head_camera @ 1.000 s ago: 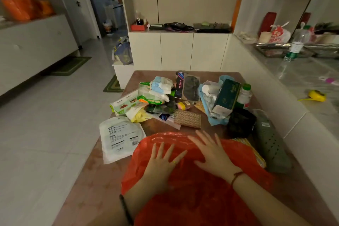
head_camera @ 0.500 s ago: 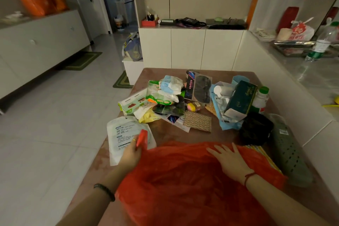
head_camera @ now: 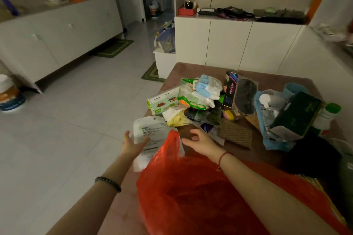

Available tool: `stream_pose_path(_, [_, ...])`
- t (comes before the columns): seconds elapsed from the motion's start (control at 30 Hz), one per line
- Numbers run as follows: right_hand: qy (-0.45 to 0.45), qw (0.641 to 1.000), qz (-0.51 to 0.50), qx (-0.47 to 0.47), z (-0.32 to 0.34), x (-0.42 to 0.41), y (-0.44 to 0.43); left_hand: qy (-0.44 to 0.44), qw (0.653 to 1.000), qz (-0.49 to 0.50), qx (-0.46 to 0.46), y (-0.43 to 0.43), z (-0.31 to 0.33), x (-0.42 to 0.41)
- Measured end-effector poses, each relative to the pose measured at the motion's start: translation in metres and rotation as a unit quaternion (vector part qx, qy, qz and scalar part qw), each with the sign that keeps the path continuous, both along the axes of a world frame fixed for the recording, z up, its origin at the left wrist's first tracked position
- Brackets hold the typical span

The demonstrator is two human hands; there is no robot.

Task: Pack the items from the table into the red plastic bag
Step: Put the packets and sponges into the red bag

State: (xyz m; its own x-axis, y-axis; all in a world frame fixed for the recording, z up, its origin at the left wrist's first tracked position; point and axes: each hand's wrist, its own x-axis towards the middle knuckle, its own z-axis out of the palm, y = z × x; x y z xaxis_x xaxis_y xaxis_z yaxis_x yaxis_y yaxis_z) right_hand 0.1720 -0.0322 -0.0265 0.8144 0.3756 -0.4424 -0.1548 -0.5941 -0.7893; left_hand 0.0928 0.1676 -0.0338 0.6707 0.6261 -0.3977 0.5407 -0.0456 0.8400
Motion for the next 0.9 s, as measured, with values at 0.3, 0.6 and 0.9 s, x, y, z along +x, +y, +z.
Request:
stream_pose_path(0.3, [0.119,0.985,-0.128,0.012,-0.054,0.013,0.056,0.013,0.998,0.035,-0.051,0.015,-0.030,0.005])
stream_pose_path(0.6, [0.167,0.963,-0.139,0.157,-0.015,0.017,0.048,-0.076,0.987,0.001,-0.143,0.021,0.009,0.012])
stream_pose_path(0.9, [0.018,0.915,-0.083,0.394,0.094,0.001,0.005,-0.249,0.924,-0.169,-0.235,-0.004,0.115,0.011])
